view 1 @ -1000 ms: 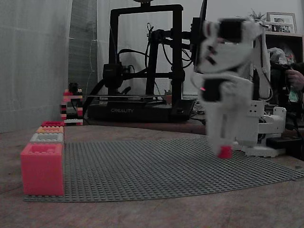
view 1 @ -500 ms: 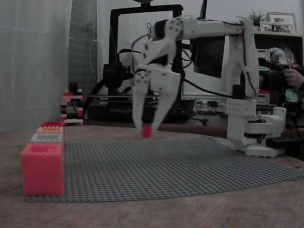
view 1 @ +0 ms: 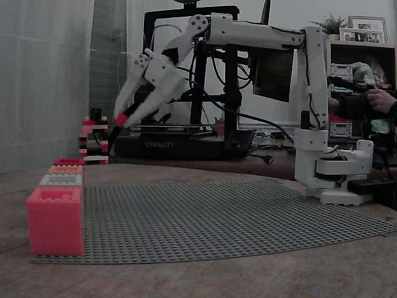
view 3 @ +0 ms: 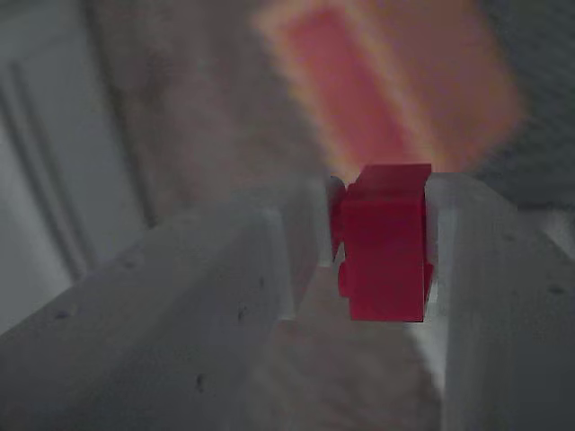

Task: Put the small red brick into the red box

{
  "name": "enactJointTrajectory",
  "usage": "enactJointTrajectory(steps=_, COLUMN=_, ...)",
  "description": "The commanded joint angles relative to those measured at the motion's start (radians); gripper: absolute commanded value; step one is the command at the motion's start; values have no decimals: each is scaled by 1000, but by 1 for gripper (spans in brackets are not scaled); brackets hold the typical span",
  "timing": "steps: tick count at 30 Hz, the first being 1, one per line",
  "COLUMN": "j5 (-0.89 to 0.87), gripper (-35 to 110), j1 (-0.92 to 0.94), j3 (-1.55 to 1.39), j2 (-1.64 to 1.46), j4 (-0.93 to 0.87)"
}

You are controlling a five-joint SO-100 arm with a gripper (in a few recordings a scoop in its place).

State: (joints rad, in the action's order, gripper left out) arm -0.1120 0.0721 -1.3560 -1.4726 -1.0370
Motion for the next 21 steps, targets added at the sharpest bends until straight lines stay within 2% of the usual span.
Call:
enactJointTrajectory(steps=1, j5=-14, gripper=0, j1=55, j3=101, j2=-28, j4=38)
enactJointTrajectory(steps=7, j5=-28, gripper=0, j1=129, j3=153, j2=48, j4=138)
enactJointTrajectory(steps=21, j5=72, gripper=0, j1=221, j3=212, j2=281, j4=380)
